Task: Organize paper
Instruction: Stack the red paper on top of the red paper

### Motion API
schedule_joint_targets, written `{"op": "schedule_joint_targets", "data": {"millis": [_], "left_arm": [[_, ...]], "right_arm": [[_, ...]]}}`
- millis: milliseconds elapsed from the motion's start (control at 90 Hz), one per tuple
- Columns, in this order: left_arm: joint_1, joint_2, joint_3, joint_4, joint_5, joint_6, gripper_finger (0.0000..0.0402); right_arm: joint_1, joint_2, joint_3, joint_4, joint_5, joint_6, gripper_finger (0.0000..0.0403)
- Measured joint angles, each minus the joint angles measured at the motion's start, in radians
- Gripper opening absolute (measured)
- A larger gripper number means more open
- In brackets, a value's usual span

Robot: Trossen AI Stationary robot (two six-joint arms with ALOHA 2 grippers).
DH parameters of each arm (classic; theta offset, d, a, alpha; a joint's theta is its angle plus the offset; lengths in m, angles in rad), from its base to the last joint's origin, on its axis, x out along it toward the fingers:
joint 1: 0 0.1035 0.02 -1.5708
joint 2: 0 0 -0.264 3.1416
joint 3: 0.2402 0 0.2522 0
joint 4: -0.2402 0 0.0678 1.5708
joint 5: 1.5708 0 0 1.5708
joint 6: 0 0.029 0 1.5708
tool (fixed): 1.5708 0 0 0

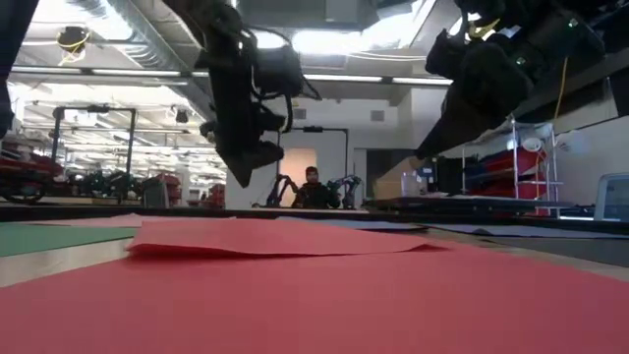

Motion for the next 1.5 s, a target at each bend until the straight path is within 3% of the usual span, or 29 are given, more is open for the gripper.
{"op": "schedule_joint_targets", "data": {"millis": [378,733,1500], "left_arm": [[-0.013,0.157,0.003,0.021,0.063,0.042,0.0000],[-0.115,0.148,0.000,0.094,0.077,0.092,0.0000],[-0.219,0.148,0.018,0.129,0.123,0.081,0.0000]], "right_arm": [[0.000,0.000,0.000,-0.008,-0.001,0.000,0.0001],[0.000,0.000,0.000,-0.024,-0.006,0.001,0.0001],[0.000,0.000,0.000,-0.035,-0.008,0.001,0.0001]]}}
